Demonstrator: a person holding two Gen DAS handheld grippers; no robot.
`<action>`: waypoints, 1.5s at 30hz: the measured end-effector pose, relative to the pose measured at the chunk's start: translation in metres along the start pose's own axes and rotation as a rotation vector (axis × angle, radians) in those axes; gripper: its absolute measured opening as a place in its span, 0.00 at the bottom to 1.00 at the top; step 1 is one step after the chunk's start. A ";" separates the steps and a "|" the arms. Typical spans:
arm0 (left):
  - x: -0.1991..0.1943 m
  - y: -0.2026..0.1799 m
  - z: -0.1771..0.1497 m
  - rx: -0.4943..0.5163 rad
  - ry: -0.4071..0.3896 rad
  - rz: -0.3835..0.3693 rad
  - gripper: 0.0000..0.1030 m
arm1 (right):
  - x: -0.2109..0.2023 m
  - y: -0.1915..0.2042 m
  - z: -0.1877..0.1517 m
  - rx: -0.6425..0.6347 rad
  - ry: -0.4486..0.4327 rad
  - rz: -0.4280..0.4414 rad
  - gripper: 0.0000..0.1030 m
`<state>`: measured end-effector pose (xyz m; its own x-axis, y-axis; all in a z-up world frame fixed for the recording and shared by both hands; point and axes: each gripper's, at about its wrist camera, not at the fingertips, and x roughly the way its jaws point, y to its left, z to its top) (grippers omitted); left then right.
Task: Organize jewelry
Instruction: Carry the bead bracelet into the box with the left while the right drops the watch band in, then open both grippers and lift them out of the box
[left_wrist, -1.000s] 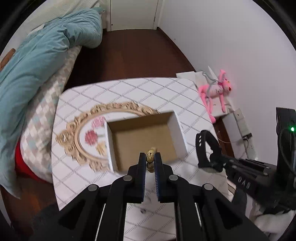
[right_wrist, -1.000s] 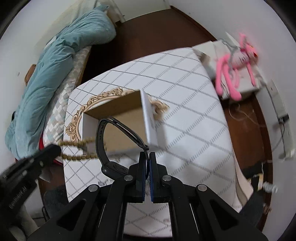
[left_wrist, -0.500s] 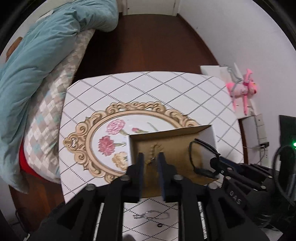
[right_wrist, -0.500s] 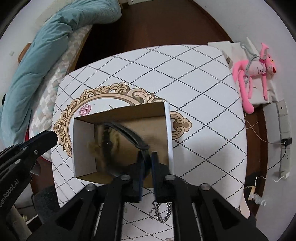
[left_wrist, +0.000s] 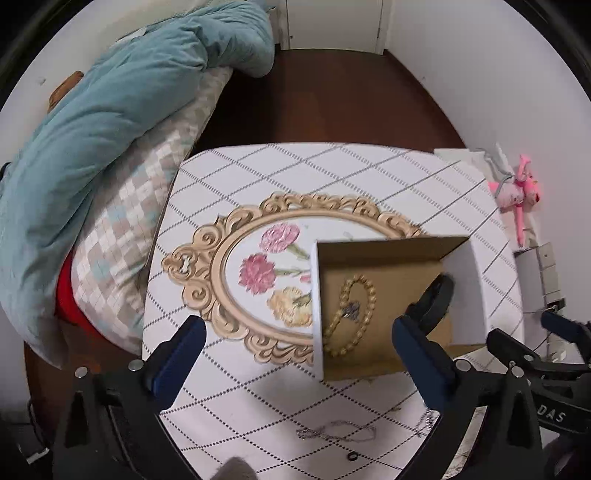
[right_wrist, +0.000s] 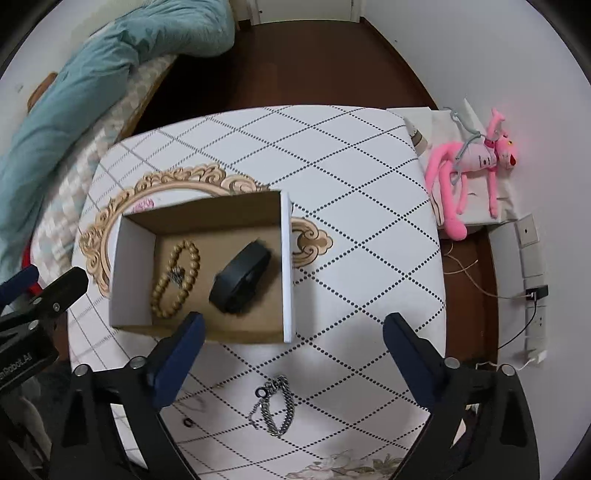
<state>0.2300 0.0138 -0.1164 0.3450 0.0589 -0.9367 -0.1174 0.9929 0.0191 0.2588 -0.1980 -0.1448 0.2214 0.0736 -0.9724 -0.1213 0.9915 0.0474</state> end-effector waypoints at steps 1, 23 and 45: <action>0.002 0.000 -0.003 0.001 0.001 0.001 1.00 | 0.001 0.003 -0.003 -0.012 -0.004 -0.008 0.97; -0.057 -0.005 -0.028 -0.011 -0.131 0.016 1.00 | -0.062 0.009 -0.026 -0.030 -0.185 -0.084 0.97; -0.142 0.002 -0.062 -0.024 -0.240 -0.044 1.00 | -0.171 0.007 -0.074 0.048 -0.364 -0.038 0.97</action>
<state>0.1232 0.0014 -0.0045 0.5614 0.0417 -0.8265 -0.1189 0.9924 -0.0307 0.1481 -0.2120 0.0048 0.5557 0.0616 -0.8291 -0.0630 0.9975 0.0319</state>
